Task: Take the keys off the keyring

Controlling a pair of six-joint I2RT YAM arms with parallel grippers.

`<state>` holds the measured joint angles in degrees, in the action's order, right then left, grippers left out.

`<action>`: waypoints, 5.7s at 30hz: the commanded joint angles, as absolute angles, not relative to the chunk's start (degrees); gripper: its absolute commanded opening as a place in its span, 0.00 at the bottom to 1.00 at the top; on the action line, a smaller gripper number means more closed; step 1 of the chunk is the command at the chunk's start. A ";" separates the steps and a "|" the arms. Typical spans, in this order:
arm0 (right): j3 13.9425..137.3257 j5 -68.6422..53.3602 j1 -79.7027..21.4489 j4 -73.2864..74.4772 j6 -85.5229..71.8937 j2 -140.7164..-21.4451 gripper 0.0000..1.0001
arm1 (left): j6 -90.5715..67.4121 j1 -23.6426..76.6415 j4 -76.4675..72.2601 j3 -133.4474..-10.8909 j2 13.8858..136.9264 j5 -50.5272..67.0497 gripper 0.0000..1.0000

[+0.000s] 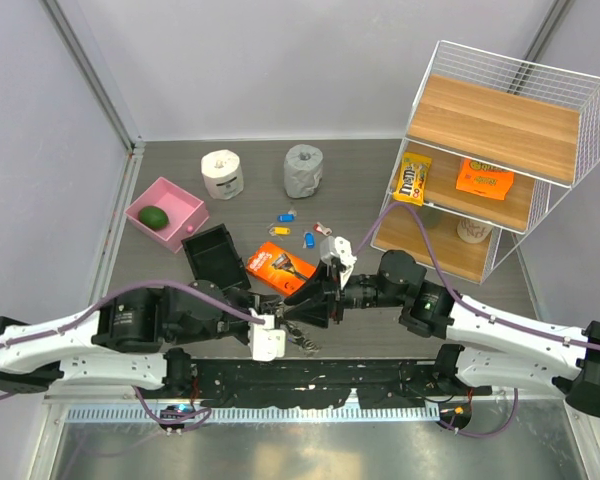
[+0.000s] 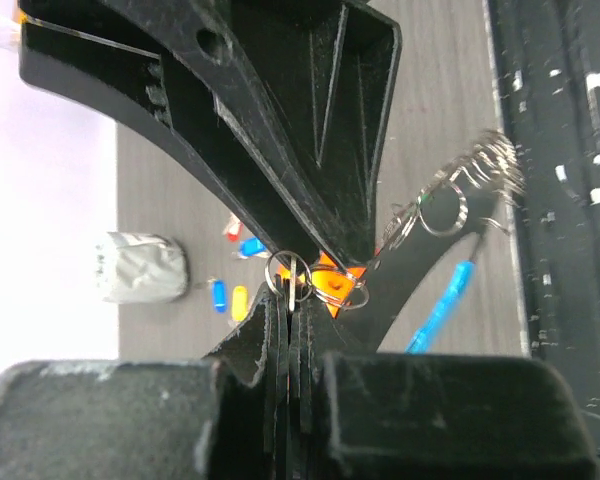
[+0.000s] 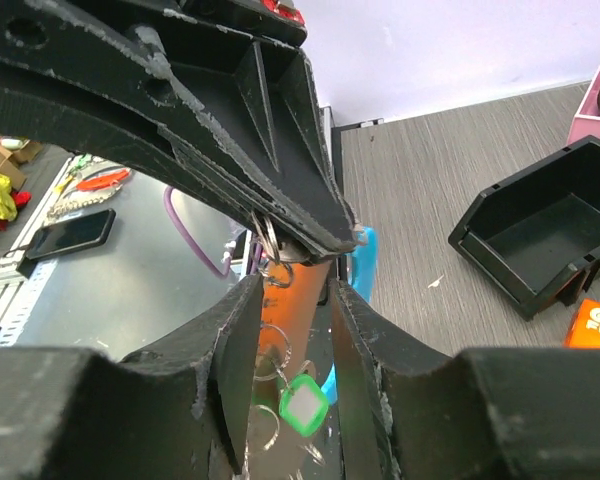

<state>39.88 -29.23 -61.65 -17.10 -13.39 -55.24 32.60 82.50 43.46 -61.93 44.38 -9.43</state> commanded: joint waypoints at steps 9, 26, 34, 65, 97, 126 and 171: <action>39.02 -31.03 -58.45 -22.77 -10.90 -54.14 0.43 | 54.92 89.74 43.08 -62.58 51.16 -43.24 0.00; 40.87 -35.24 -56.78 -22.58 -7.03 -53.52 0.50 | 60.91 91.58 39.90 -62.40 47.55 -43.16 0.00; 41.04 -35.86 -57.74 -25.40 -6.77 -53.79 0.48 | 55.38 91.58 45.70 -68.64 46.67 -36.92 0.00; 46.05 -31.55 -60.12 -24.78 2.72 -58.09 0.40 | 53.61 91.58 47.55 -69.87 48.16 -34.37 0.00; 41.22 -28.39 -59.94 -30.23 -6.84 -54.49 0.05 | 51.42 91.58 44.12 -66.01 45.36 -34.45 0.00; 32.78 17.05 -58.27 4.01 -8.70 -24.18 0.05 | -5.88 57.50 38.50 -68.02 68.08 -11.96 0.00; 34.36 14.59 -58.18 8.08 -8.97 -25.49 0.05 | -28.93 25.93 27.69 -57.74 71.47 -30.77 0.99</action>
